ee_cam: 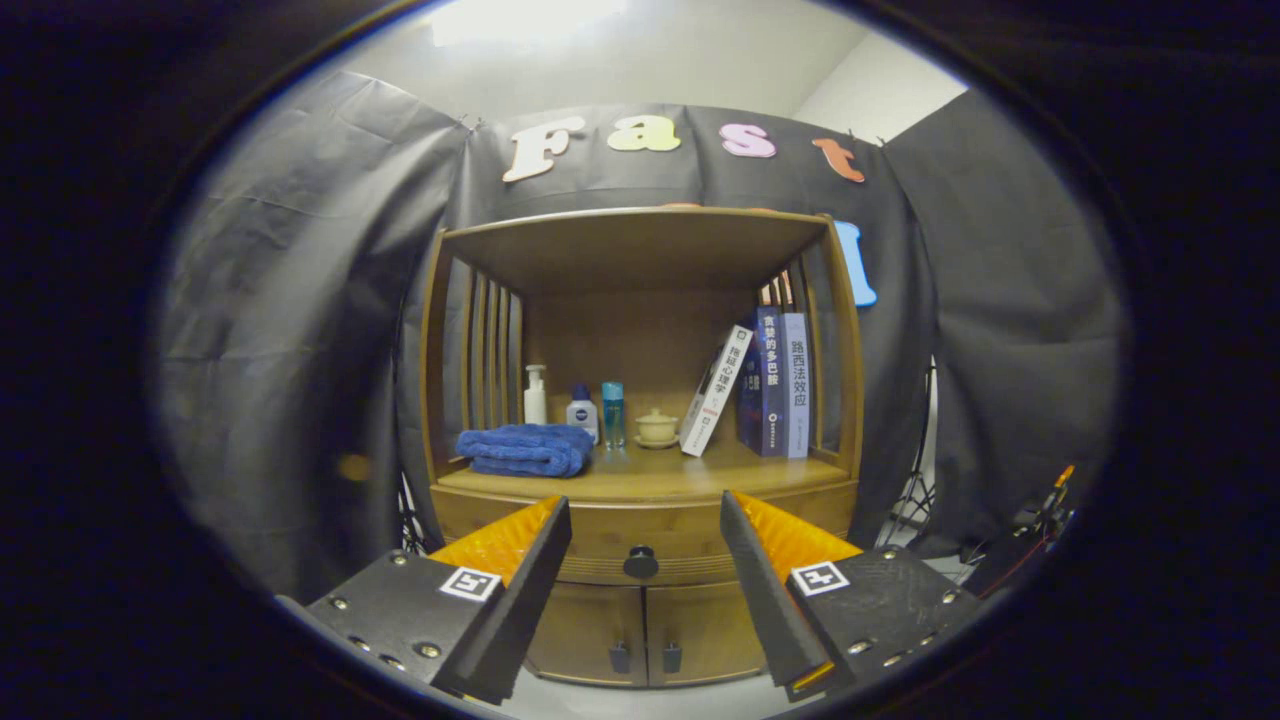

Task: Pull open the drawer, take out the items inside it, and place them on the countertop above the cabinet.

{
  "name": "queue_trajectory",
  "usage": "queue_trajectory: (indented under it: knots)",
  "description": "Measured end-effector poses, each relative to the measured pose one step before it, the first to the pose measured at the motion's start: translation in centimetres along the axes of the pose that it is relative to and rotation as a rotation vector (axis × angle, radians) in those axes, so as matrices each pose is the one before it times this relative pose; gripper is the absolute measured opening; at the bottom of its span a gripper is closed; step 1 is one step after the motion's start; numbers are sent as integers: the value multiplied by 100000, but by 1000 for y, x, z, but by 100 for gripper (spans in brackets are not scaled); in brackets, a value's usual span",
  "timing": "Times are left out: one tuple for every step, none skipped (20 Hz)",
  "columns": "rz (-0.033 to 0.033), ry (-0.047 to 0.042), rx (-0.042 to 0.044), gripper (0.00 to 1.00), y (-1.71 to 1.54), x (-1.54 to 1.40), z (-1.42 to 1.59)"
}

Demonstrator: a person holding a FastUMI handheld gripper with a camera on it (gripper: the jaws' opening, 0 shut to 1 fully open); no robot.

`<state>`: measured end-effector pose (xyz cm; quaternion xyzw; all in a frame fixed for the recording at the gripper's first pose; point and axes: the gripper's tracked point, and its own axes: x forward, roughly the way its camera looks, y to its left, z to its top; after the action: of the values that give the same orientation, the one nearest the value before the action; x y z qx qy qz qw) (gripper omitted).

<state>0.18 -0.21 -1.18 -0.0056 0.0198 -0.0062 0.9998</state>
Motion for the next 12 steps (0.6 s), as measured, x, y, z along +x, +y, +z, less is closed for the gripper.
queue_trajectory:
  knots:
    - [-56,29,-59,90,6,138,-191]
    - [-433,42,196,90,-132,182,-128]
    - [-574,317,424,90,-163,198,-313]
    - [-449,390,456,90,-118,282,-317]
    - [-232,668,673,90,-24,370,-436]
    - [125,1112,956,90,69,523,-672]
    - [-262,968,561,90,20,478,-485]
    - [-331,1367,489,90,47,620,-650]
    - [-57,1681,519,90,180,677,-766]
    - [825,1785,504,90,460,756,-798]
    - [1103,1843,248,90,541,834,-798]
    - [484,1912,243,89,406,857,-788]
